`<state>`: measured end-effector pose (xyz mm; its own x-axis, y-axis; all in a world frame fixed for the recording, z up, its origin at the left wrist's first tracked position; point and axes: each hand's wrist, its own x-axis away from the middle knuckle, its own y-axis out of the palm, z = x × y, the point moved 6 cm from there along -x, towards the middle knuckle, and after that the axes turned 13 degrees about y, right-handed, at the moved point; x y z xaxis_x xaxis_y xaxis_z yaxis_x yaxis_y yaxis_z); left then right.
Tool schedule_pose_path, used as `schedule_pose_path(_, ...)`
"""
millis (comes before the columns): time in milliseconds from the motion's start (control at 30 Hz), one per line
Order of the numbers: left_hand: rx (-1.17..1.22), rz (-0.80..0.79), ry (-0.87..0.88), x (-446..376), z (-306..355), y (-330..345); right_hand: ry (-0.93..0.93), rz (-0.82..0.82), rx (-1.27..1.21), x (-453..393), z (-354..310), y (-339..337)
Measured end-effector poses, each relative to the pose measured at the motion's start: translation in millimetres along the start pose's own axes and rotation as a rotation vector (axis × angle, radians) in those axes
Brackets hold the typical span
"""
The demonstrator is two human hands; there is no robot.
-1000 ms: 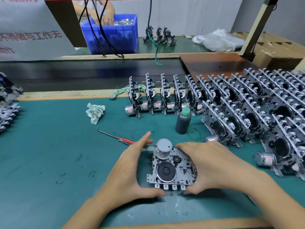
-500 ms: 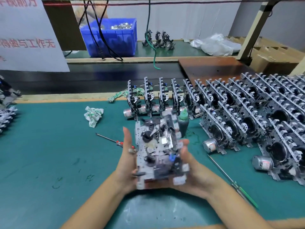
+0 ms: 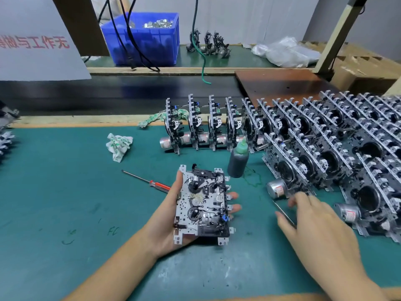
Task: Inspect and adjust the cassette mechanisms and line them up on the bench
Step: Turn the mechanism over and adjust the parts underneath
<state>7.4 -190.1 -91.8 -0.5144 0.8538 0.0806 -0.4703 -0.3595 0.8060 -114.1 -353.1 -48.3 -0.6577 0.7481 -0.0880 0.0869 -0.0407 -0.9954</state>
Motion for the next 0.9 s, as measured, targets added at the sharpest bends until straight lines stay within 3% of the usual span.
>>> schedule_pose_path(67, -0.021, 0.04, -0.001, -2, -2, -6, 0.001, -0.062, 0.082, -2, 2, 10)
schedule_pose_path(167, -0.046, 0.075, -0.02, -3, -4, -12, -0.101, -0.145, -0.097, -8, -5, 15)
schedule_pose_path(300, -0.035, 0.112, -0.018, -5, -3, -16, -0.282, -0.678, -0.892, -1, -40, 15)
schedule_pose_path(367, -0.015, 0.116, -0.021, -5, -2, -19, -0.262, -0.929, -1.12, -1, -58, 15)
schedule_pose_path(533, 0.058, 0.159, -0.026, -4, -4, -24, -0.304, -1.261, -0.975, -9, -86, 21)
schedule_pose_path(900, 0.059, 0.167, -0.035, -6, -10, -25, -0.343, -1.347, -0.903, -7, -87, 30)
